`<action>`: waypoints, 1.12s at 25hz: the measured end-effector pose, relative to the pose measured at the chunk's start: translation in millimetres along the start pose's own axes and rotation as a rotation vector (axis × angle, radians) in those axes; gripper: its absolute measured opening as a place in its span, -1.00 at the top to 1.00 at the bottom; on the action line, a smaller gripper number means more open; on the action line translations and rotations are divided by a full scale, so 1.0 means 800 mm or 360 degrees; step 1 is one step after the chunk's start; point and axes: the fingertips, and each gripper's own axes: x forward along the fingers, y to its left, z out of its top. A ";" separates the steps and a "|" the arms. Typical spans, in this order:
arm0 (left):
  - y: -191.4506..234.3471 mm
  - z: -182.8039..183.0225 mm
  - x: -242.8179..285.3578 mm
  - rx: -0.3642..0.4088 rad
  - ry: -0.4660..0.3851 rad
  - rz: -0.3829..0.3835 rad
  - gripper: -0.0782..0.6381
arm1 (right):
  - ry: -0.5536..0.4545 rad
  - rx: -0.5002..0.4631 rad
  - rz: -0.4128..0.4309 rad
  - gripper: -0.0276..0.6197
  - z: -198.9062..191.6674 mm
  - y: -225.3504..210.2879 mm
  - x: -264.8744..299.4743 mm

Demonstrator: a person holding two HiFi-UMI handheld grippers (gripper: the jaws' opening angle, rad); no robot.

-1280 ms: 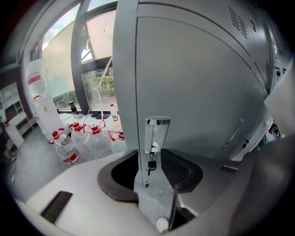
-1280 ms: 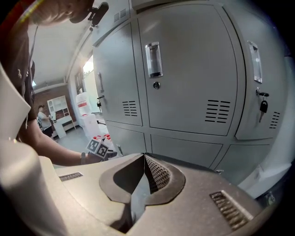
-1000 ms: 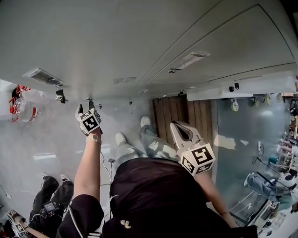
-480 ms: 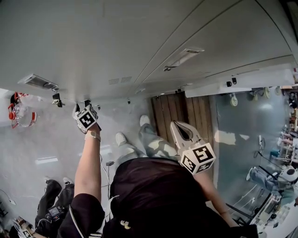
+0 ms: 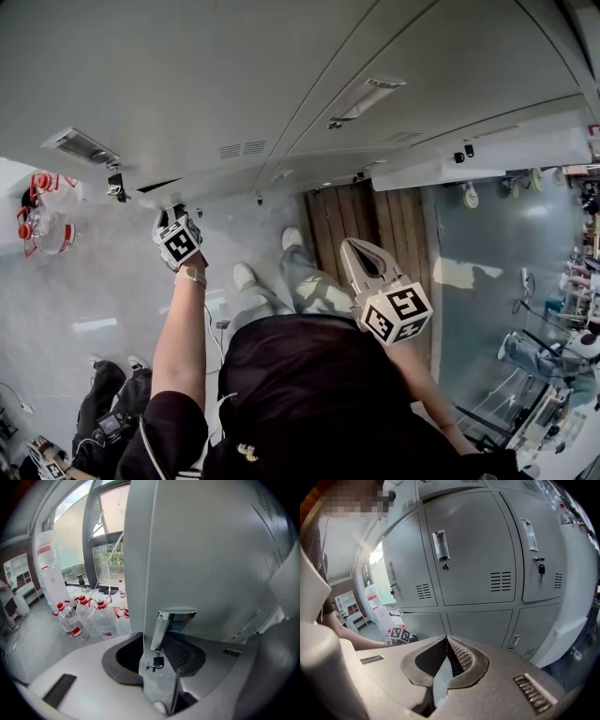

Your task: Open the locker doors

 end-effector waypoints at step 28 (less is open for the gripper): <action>-0.066 -0.146 -0.130 0.0122 0.0264 -0.0210 0.53 | -0.0059 0.0077 0.0161 0.83 -0.047 0.020 -0.024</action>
